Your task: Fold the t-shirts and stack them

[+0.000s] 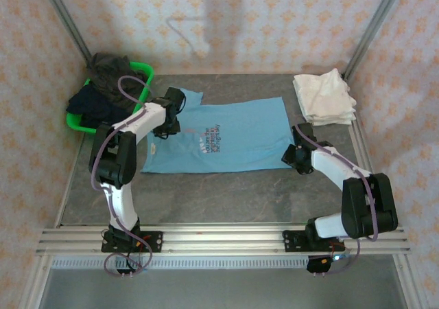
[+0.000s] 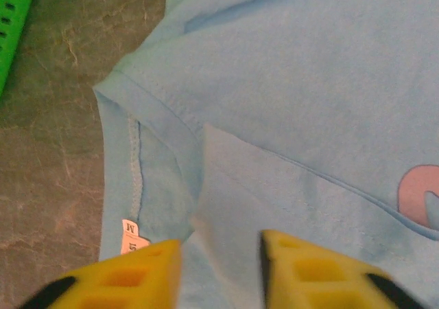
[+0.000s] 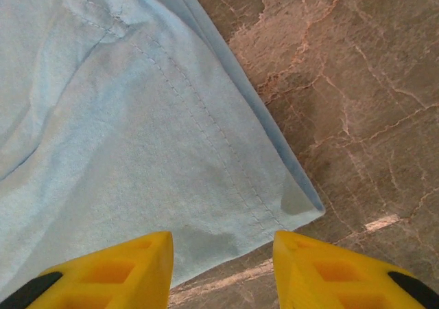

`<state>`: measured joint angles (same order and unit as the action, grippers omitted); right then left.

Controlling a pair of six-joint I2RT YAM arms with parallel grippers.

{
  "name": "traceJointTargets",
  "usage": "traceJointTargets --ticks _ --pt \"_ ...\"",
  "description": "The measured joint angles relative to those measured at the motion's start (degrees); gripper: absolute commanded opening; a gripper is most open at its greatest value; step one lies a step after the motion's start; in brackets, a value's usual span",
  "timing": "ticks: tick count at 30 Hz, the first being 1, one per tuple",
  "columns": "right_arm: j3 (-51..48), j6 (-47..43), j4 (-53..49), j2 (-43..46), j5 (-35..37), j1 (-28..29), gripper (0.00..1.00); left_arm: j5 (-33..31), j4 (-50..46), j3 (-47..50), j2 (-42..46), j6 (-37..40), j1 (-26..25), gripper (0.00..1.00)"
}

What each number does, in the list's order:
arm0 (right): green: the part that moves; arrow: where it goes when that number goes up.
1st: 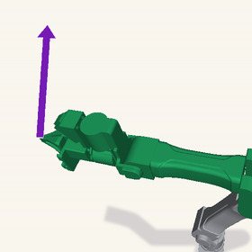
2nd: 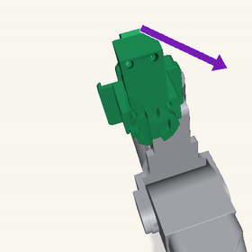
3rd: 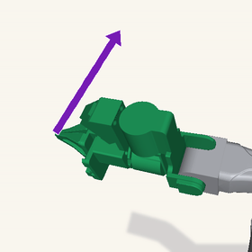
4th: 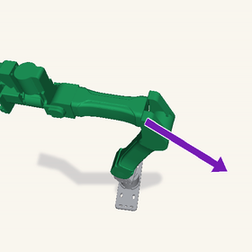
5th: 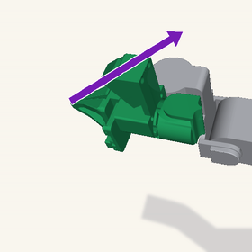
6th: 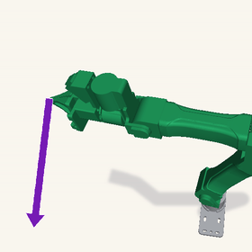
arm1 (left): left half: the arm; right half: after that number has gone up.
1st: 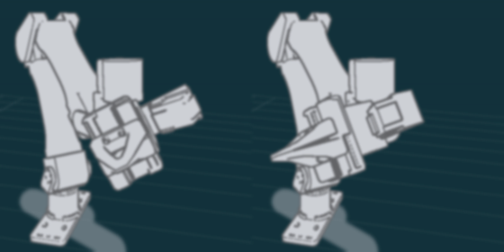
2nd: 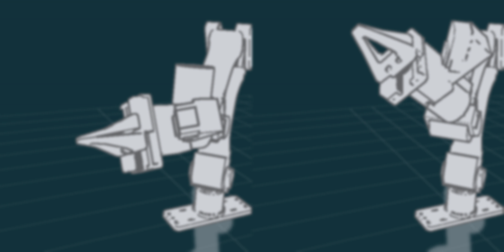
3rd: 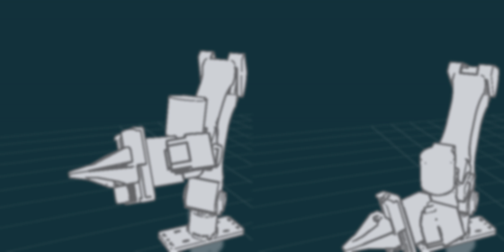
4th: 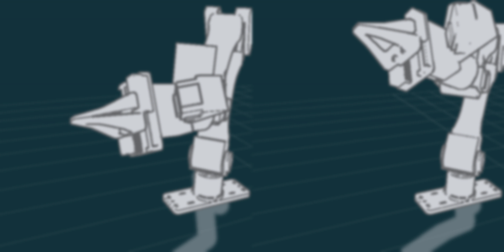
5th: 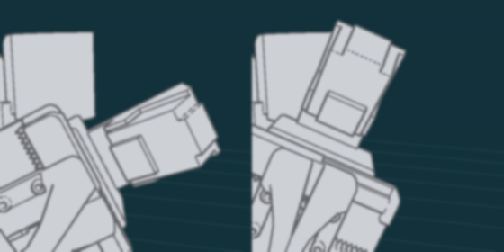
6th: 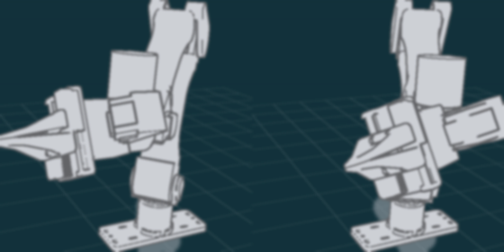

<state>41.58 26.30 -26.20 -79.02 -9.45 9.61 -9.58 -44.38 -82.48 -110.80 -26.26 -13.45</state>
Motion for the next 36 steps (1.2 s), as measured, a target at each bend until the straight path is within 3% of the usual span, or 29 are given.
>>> traceJointTargets --ticks 3,6,11,15,21,31,36 --pt "0.59 -0.04 -0.28 0.00 -0.04 0.33 0.43 -0.37 -1.03 0.00 -0.50 -0.61 0.02 0.73" --pt "2.75 -0.31 -0.87 0.00 -0.17 1.20 0.44 -0.87 -1.79 0.44 0.90 -1.18 0.00 0.78" --pt "8.31 -0.74 0.24 -1.75 -0.55 2.25 0.44 0.66 -0.66 8.35 12.11 -2.32 -0.33 0.89" --pt "9.31 -0.66 3.15 -7.30 -1.16 2.45 0.45 3.65 3.43 15.15 18.82 -3.13 -2.97 0.90" --pt "8.83 -0.61 4.42 -14.69 -0.68 2.75 0.45 7.50 11.19 24.72 14.36 -6.23 -5.25 0.90" --pt "3.91 0.55 8.41 -10.82 0.42 3.10 0.48 7.65 15.67 37.33 22.53 -10.34 -3.65 0.90" --pt "-2.10 1.81 9.33 -4.70 -0.07 3.13 0.48 7.67 15.76 41.22 27.04 -11.08 -2.71 0.91"
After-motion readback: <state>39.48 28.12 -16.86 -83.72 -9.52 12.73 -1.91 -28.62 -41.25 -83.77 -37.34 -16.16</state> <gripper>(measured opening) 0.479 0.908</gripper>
